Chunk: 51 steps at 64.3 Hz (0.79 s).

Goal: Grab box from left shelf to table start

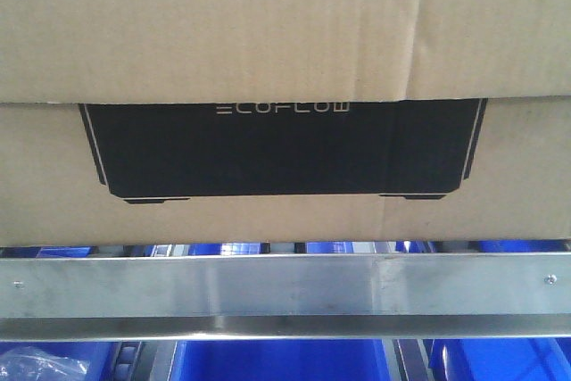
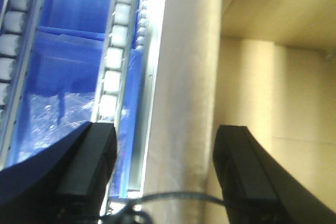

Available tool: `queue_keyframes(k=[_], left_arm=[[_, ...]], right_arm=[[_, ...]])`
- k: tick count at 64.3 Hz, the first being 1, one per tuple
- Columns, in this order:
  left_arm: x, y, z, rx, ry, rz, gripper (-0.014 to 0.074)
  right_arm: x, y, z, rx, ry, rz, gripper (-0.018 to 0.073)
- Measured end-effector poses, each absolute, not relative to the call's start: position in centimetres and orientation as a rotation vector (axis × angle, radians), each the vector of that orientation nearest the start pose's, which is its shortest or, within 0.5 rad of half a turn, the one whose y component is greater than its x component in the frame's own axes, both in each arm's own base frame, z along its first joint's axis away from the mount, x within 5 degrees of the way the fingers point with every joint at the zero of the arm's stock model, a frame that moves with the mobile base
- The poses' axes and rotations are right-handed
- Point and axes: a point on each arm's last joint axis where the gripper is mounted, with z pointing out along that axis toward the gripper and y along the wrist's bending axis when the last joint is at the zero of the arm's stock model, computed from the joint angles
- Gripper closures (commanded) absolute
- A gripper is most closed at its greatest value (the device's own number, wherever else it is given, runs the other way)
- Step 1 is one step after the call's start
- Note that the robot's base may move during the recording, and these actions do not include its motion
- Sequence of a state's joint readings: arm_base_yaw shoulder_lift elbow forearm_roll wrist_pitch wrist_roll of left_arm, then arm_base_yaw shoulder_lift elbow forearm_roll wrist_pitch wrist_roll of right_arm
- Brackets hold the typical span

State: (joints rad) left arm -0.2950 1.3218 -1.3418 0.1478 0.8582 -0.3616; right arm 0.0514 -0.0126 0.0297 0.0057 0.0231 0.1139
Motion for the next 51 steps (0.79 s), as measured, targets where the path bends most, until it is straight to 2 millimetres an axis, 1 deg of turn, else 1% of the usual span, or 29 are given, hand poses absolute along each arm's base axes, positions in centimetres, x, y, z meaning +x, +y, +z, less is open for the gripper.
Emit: queue_keyframes(k=[11, 35, 42, 51], left_arm=[[27.09, -7.74, 39.32, 0.005, 2.316, -0.157, 0.0283], [27.04, -7.48, 39.22, 0.015, 2.327, -0.112, 0.0286], [27.03, -7.47, 39.21, 0.015, 2.329, -0.111, 0.0328], [27.02, -7.49, 39.21, 0.016, 2.329, -0.11, 0.0433]], right_arm=[[5.66, 0.29, 20.17, 0.052, 1.524, 0.137, 0.0511], [5.66, 0.29, 20.17, 0.052, 1.524, 0.137, 0.0511], [5.66, 0.29, 20.17, 0.052, 1.524, 0.137, 0.0511], [5.66, 0.29, 20.17, 0.052, 1.524, 0.137, 0.0511]])
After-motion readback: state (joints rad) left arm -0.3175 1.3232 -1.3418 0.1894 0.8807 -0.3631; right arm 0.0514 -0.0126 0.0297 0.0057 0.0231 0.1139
